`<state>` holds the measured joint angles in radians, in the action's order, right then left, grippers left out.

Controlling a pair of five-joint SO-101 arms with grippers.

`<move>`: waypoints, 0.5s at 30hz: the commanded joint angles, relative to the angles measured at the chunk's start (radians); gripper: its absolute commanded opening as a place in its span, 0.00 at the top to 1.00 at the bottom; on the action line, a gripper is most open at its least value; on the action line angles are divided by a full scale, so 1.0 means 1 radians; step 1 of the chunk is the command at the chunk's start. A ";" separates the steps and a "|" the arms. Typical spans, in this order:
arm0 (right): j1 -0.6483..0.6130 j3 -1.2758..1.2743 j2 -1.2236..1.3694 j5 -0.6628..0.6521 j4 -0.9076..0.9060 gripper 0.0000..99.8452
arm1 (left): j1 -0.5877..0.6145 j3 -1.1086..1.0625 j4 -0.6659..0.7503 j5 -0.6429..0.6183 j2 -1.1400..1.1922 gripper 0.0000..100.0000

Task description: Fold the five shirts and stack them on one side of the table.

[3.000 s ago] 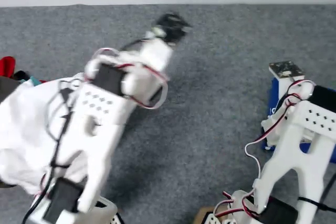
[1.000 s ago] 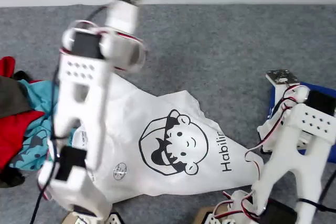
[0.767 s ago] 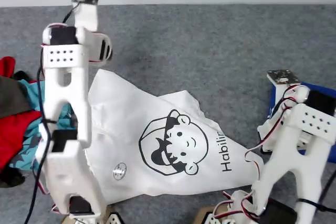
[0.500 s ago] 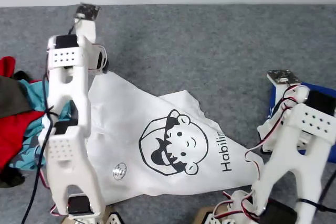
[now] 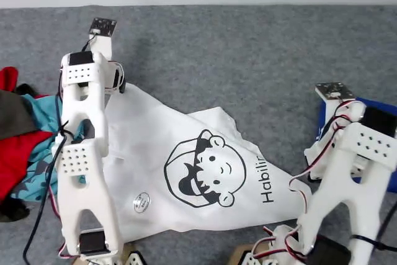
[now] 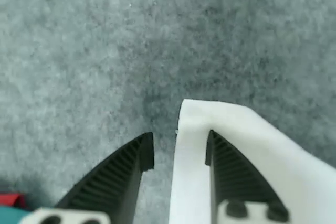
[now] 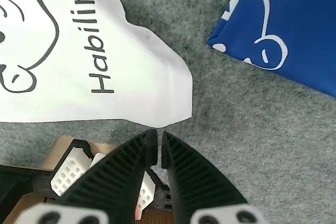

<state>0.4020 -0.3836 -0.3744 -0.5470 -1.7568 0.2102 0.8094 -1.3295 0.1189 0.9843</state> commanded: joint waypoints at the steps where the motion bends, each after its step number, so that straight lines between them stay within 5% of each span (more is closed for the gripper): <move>1: -0.005 0.005 -0.016 0.014 -0.033 0.97 | 0.008 0.193 -0.080 0.003 0.057 0.83; 9: -0.005 0.005 -0.016 0.009 -0.030 0.97 | -0.011 0.544 -0.315 0.117 0.261 0.90; 15: -0.005 0.005 -0.016 0.009 -0.030 0.97 | -0.012 0.605 -0.390 0.137 0.296 1.00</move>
<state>0.4020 -0.3836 -0.3744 -0.5470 -1.7568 0.1979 1.3725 -1.6886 0.2417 1.2896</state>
